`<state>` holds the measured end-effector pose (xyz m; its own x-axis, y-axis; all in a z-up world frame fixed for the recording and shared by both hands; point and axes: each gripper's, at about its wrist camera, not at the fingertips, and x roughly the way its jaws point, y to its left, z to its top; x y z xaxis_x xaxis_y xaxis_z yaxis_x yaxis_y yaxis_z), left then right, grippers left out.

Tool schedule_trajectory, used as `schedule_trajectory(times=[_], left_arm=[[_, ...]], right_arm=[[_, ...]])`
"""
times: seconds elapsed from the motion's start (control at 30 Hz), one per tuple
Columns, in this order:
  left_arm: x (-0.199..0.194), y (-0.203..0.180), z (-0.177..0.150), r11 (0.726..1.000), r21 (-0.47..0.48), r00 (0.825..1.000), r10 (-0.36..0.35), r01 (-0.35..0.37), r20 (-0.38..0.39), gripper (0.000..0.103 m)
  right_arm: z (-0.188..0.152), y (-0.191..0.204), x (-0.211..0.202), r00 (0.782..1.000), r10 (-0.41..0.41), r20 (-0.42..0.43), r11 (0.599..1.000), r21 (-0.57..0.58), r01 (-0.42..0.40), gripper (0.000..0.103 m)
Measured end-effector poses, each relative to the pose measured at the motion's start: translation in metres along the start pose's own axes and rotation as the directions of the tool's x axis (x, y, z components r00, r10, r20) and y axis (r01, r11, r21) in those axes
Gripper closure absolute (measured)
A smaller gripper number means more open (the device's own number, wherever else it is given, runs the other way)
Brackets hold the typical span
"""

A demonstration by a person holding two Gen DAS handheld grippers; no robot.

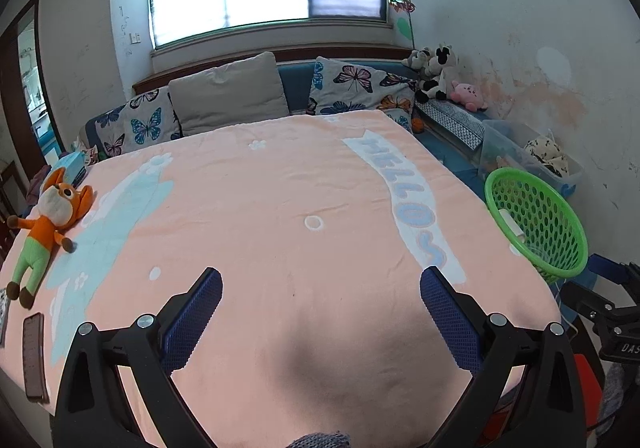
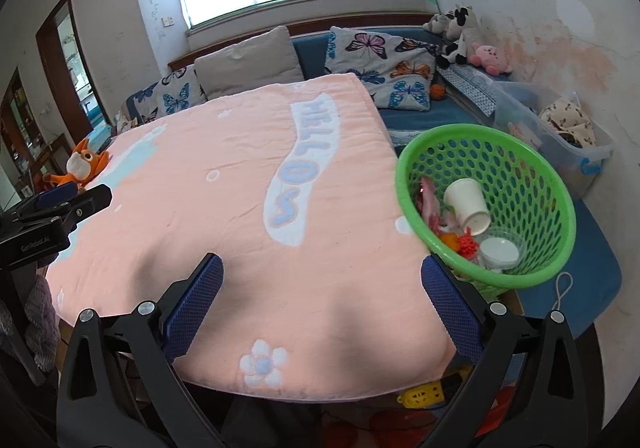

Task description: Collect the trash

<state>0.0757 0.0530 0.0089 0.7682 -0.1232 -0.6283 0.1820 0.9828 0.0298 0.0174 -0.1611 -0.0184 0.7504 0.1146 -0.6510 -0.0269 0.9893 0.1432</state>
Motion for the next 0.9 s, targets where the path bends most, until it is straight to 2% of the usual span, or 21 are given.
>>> schedule_trajectory(times=[0.4, 0.9], left_arm=[[-0.01, 0.002, -0.02, 1.0, -0.002, 1.0, 0.021, -0.021, 0.008, 0.007], [-0.024, 0.006, -0.023, 0.999, -0.021, 0.998, 0.051, -0.05, 0.048, 0.007]], right_arm=[[-0.003, 0.007, -0.006, 1.0, 0.003, 0.019, 1.0, -0.022, -0.003, 0.005], [-0.004, 0.008, -0.009, 1.0, 0.004, 0.031, 1.0, -0.026, -0.003, 0.004]])
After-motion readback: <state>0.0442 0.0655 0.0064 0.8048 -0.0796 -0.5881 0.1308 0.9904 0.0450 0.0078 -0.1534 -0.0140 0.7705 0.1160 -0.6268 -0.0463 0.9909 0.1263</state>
